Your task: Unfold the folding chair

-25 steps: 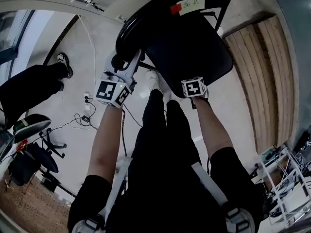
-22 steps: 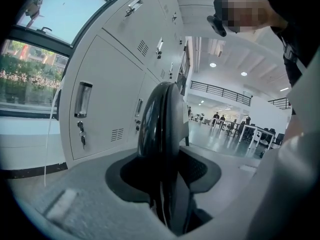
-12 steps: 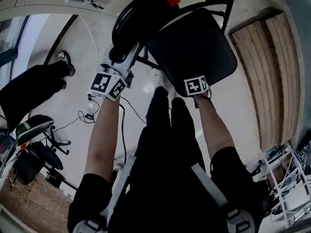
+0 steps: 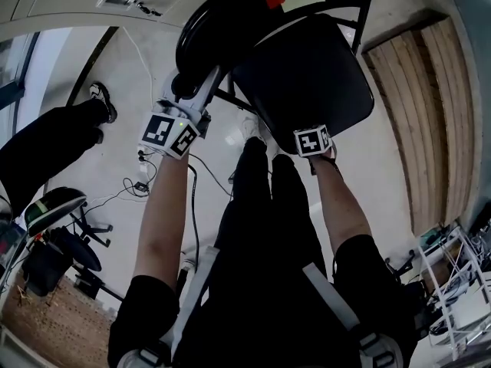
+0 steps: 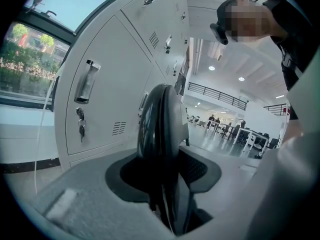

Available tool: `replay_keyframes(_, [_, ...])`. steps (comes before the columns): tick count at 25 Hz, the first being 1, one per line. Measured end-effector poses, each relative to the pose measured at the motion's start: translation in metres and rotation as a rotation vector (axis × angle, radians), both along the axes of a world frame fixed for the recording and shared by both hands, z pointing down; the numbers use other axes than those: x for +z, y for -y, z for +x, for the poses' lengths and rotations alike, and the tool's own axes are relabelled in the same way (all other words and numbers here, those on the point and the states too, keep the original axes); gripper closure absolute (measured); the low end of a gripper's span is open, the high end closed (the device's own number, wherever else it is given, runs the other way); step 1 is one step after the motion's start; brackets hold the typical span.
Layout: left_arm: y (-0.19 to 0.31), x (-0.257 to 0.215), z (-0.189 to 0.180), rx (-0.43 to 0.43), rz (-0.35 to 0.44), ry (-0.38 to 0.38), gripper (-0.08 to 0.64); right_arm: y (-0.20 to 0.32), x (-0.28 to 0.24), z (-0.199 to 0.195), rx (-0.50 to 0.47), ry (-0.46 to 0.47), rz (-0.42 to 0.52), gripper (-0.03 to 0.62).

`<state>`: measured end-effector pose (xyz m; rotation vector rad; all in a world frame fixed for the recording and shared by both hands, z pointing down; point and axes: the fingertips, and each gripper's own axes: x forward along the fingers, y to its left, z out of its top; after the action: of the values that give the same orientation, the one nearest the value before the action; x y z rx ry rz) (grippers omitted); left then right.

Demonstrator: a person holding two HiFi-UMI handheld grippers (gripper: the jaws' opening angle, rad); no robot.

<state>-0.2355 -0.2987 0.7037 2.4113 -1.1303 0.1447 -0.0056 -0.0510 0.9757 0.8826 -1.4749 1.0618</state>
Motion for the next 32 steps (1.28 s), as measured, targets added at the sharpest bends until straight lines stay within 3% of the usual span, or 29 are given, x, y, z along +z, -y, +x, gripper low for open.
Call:
replay_keyframes(5, [0.0,0.013,-0.008,-0.019,-0.01,-0.063,0.387,0.005,-0.026,0.001,0.085,0.024,-0.046,0.586])
replay_keyframes(8, [-0.001,0.013,-0.005,-0.073,-0.018,-0.107,0.382,0.03,-0.066,-0.001,0.121,0.09,0.061,0.586])
replay_keyframes(12, [-0.003,0.013,-0.004,-0.108,-0.039,-0.024,0.341,0.065,-0.116,-0.007,0.126,0.161,0.182,0.586])
replay_keyframes(14, [-0.004,0.012,-0.012,-0.162,-0.061,0.003,0.253,0.08,-0.144,-0.019,0.148,0.219,0.213,0.586])
replay_keyframes(15, [-0.005,0.009,-0.017,-0.185,-0.064,0.015,0.242,0.088,-0.158,-0.026,0.153,0.244,0.244,0.586])
replay_keyframes(19, [-0.015,-0.014,-0.029,-0.228,-0.058,0.033,0.244,0.121,-0.205,-0.054,0.129,0.294,0.394,0.586])
replay_keyframes(23, [-0.023,-0.04,-0.047,-0.26,-0.079,-0.013,0.245,0.132,-0.242,-0.08,0.137,0.372,0.445,0.586])
replay_keyframes(26, [-0.035,-0.068,-0.046,-0.241,-0.071,0.015,0.25,0.137,-0.271,-0.088,0.088,0.398,0.507,0.586])
replay_keyframes(28, [-0.044,-0.09,-0.045,-0.282,-0.051,0.05,0.279,0.15,-0.299,-0.086,0.054,0.428,0.553,0.586])
replay_keyframes(30, [-0.058,-0.11,-0.044,-0.351,-0.023,0.088,0.405,0.16,-0.329,-0.078,0.031,0.455,0.622,0.586])
replay_keyframes(31, [-0.065,-0.12,-0.042,-0.384,-0.008,0.095,0.514,0.164,-0.343,-0.071,0.023,0.464,0.663,0.586])
replay_keyframes(32, [-0.071,-0.129,-0.038,-0.411,0.007,0.09,0.561,0.168,-0.357,-0.064,0.014,0.471,0.704,0.586])
